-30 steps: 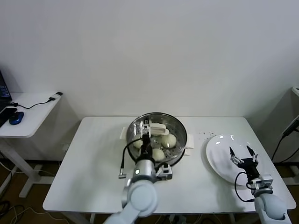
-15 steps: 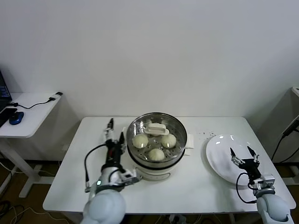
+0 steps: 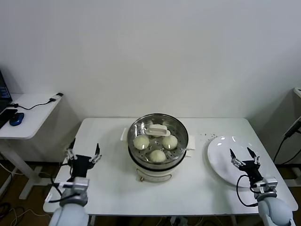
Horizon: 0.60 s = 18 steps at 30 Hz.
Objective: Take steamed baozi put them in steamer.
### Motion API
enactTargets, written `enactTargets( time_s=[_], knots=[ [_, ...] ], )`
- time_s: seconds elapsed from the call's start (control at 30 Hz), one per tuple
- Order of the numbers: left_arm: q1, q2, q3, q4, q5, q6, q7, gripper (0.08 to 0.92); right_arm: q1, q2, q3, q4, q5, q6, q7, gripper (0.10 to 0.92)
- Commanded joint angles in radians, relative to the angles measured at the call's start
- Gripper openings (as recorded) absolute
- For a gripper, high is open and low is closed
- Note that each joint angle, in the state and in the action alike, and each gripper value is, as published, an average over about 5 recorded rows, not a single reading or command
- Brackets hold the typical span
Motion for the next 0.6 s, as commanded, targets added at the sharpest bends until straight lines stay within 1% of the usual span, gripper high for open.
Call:
enactTargets(
  time_s=[0.03, 0.27, 0.6],
  knots=[
    [0.170, -0.077, -0.197, 0.075, -0.401, -0.429, 0.005, 0.823, -0.043, -0.004, 0.018, 0.047, 0.021, -0.007, -0.029, 0.823],
    [0.181, -0.111, -0.186, 0.087, -0.314, -0.427, 0.063, 0.823, -0.065, -0.003, 0.028, 0.048, 0.032, 0.012, -0.056, 0.823],
    [0.173, -0.120, -0.174, 0.086, -0.268, -0.422, 0.068, 0.823, -0.049, -0.005, 0.020, 0.043, 0.035, 0.013, -0.059, 0.823]
  ],
)
